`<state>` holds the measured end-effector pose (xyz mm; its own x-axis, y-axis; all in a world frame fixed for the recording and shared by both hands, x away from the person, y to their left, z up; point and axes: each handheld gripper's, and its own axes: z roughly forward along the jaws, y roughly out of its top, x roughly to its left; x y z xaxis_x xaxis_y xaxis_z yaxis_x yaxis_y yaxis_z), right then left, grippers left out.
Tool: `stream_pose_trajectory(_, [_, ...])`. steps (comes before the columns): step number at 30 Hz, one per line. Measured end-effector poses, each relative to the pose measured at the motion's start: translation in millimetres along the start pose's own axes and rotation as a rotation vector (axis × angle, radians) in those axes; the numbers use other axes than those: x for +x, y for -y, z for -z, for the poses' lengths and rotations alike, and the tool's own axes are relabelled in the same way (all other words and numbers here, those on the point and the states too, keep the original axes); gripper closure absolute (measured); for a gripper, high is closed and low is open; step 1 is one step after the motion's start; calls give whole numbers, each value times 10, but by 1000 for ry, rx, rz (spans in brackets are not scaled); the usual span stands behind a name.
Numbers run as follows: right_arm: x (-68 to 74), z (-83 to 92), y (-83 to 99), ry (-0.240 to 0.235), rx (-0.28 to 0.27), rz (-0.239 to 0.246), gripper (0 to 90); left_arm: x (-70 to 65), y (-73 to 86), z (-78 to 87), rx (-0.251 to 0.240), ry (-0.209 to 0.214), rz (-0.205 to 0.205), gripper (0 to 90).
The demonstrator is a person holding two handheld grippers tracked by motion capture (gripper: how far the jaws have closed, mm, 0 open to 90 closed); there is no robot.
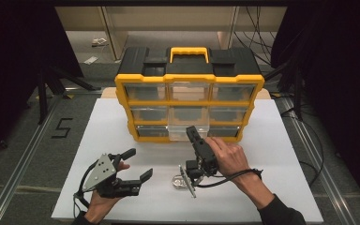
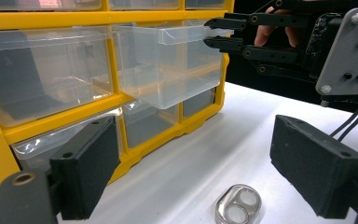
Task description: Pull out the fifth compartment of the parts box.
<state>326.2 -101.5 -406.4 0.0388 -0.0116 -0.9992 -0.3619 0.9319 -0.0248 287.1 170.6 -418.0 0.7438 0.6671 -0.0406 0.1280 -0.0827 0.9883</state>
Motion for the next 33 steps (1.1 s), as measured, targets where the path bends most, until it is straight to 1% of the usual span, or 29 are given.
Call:
stream_pose_trajectory(2, [7,8,2,0,2,-6,796,1,-1,-1,-1,0,1,150])
stream_pose_trajectory(7, [13,24,-1,-3,0,3,794,1,0,-1,0,0,1,150])
stream_pose_trajectory(8, [24,27,-2,-3,0,-5,794,1,0,-2,0,0,2,150])
stream_pose_trajectory(9, [27,27,-5,-3,-4,1,794,0,1,-2,1,0,2,150])
stream_pose_trajectory(13, [47,33,-3,1,-6,-4,793,-1,0,-3,0,1,1,150])
stream_pose_trajectory(15, [49,35,-8,3,-8,3,792,-2,2,-4,2,1,1,150])
stream_pose_trajectory(20, [52,36,-9,3,-6,-1,788,-2,2,-4,2,0,1,150])
stream_pose_trajectory(24, [47,37,-7,-5,-3,-18,776,1,1,-3,0,0,1,150])
stream_pose_trajectory(26, [32,37,-2,-11,-11,-31,732,0,1,-2,0,-1,0,150])
stream_pose_trajectory(29, [-7,54,-2,-40,-13,-59,658,0,1,-2,0,-1,1,150])
stream_pose_trajectory(30, [-27,52,-2,-45,-23,-68,632,1,1,-3,1,-1,2,150])
stream_pose_trajectory(31, [-41,65,-3,-66,-21,-93,610,0,2,-2,1,0,0,150])
stream_pose_trajectory(32, [-56,76,-1,-80,-36,-107,593,-2,2,-1,1,-1,-1,150])
stream_pose_trajectory(33, [-70,89,-4,-84,-40,-110,576,-2,1,-1,0,0,-1,150])
